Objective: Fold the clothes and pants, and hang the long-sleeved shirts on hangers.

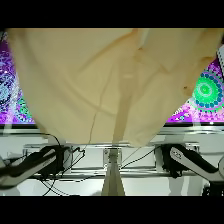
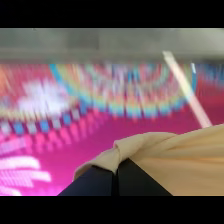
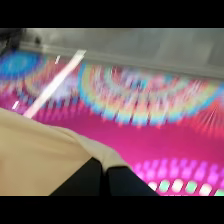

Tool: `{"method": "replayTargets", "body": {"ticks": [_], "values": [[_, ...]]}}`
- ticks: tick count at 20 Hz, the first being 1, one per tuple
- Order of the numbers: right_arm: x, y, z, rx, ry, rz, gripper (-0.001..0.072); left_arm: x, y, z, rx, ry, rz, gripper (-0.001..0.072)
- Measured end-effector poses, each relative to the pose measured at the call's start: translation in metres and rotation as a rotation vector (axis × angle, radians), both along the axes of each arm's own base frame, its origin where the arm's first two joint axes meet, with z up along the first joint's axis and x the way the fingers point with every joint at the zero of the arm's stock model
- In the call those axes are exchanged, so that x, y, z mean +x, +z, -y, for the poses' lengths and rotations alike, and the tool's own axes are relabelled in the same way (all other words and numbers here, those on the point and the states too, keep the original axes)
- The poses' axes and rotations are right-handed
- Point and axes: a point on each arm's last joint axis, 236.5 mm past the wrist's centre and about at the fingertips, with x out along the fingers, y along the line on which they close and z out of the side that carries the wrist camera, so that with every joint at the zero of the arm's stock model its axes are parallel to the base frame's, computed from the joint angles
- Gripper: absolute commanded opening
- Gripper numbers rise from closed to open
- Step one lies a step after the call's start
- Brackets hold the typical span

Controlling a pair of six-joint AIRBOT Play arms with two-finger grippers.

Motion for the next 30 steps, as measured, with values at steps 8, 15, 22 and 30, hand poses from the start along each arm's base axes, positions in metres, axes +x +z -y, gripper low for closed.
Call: {"method": "replayTargets", "body": {"ticks": [8,15,22,30], "values": [[0.120,-0.256,0.012,0.078,-0.024,-0.495,0.0010,0.083,-0.244,0.017,-0.150,-0.008,-0.452,0.0013],[0.115,-0.353,0.051,-0.112,-0.097,-0.658,0.0010,0.061,-0.300,0.039,-0.173,-0.059,-0.608,0.0011],[0.053,-0.403,0.066,-0.179,-0.141,-0.805,0.0124,-0.008,-0.349,0.066,-0.114,-0.107,-0.779,0.0086],[0.046,-0.357,0.087,-0.277,-0.209,-0.673,0.0463,-0.013,-0.309,0.060,-0.085,-0.071,-0.664,0.0591]]}}
